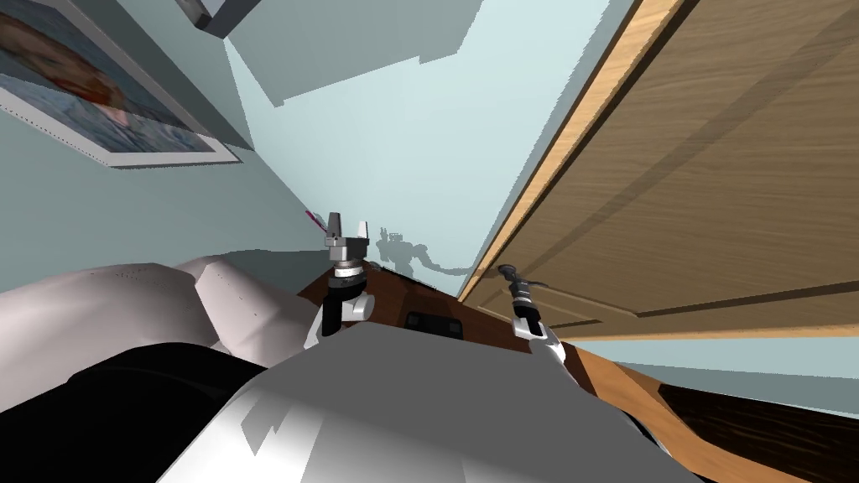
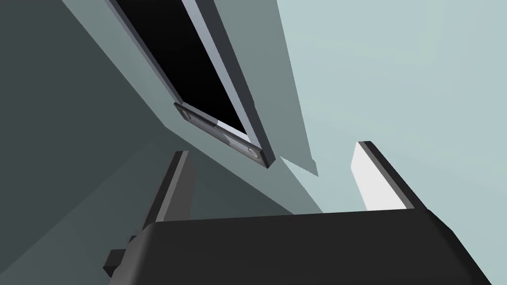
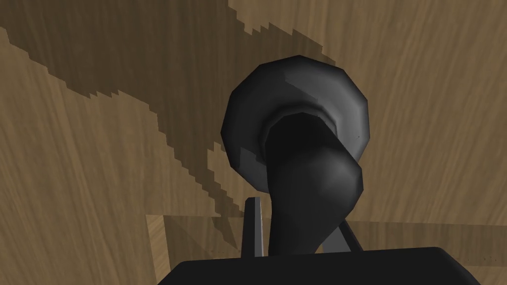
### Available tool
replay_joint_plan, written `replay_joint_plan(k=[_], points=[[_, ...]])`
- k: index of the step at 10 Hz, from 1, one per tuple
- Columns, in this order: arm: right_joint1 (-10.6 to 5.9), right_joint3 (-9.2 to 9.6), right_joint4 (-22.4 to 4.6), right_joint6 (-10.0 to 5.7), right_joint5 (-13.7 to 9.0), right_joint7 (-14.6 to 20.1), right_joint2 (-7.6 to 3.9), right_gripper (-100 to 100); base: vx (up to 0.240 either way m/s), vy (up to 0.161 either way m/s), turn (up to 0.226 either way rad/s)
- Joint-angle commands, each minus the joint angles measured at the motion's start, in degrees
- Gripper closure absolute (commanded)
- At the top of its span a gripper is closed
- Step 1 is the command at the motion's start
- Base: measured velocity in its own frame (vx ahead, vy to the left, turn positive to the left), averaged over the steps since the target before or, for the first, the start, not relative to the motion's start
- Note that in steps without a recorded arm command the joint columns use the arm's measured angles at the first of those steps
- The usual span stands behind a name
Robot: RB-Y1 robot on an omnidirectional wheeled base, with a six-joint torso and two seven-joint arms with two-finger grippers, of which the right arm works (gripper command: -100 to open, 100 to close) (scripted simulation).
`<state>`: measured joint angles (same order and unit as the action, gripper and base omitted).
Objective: Pull the door open
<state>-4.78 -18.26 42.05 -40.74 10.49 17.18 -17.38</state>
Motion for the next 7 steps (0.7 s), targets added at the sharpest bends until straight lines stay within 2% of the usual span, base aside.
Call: replay_joint_plan(k=[1,7], points=[[0.71,0.84,-0.1,-0.81,0.6,1.0,-0.21,100,-0.162,-0.021,0.070],[2.75,3.27,0.2,-3.66,2.7,5.5,-2.61,100,-0.197,-0.055,0.103]])
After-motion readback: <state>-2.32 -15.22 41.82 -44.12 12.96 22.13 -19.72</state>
